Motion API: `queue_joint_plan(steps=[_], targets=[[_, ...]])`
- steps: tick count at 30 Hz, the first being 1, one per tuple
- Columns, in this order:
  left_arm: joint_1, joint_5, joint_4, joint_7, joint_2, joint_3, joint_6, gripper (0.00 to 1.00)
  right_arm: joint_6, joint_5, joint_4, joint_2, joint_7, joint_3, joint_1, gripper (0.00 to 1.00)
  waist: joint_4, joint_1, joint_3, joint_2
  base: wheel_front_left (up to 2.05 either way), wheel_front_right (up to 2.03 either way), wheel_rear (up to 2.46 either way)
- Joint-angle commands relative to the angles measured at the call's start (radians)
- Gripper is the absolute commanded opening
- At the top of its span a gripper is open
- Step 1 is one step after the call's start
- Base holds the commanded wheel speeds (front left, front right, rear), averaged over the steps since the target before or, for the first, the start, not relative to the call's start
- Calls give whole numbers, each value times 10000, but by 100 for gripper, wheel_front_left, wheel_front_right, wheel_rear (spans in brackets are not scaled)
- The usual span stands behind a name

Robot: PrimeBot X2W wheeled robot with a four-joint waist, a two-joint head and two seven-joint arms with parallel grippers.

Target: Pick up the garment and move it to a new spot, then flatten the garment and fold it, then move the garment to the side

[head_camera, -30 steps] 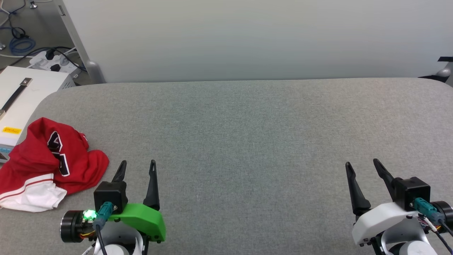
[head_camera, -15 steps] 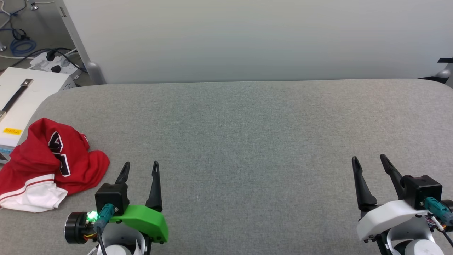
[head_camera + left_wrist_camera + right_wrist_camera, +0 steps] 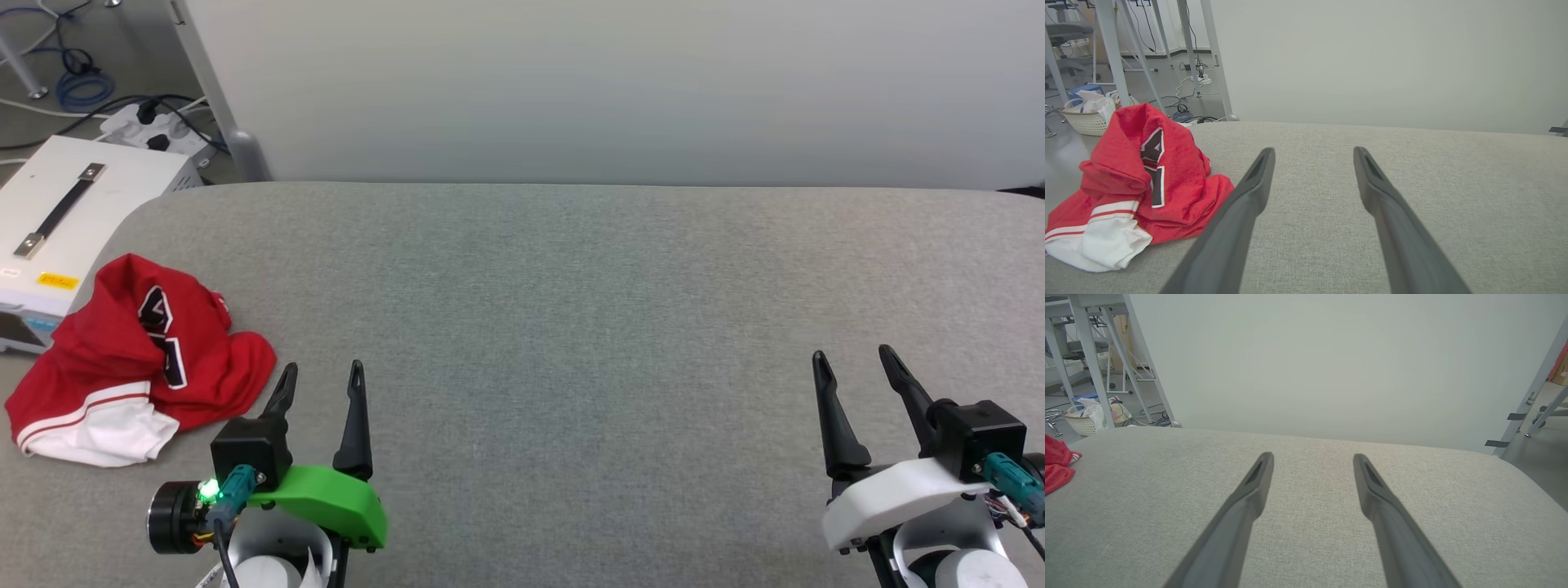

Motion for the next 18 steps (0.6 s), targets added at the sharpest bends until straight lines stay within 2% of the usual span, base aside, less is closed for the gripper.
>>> queue_joint_plan(steps=[1, 18], targets=[[-230, -115, 54, -101, -21, 16, -39, 100, -3, -16, -86, -34, -80, 44, 57, 100, 179, 0, 22, 0, 0, 0, 0], [-270, -478, 212, -500, -29, 546, -110, 100, -4, 193, -436, -362, -125, 770, -102, 100, 1928, 0, 163, 0, 0, 0, 0]])
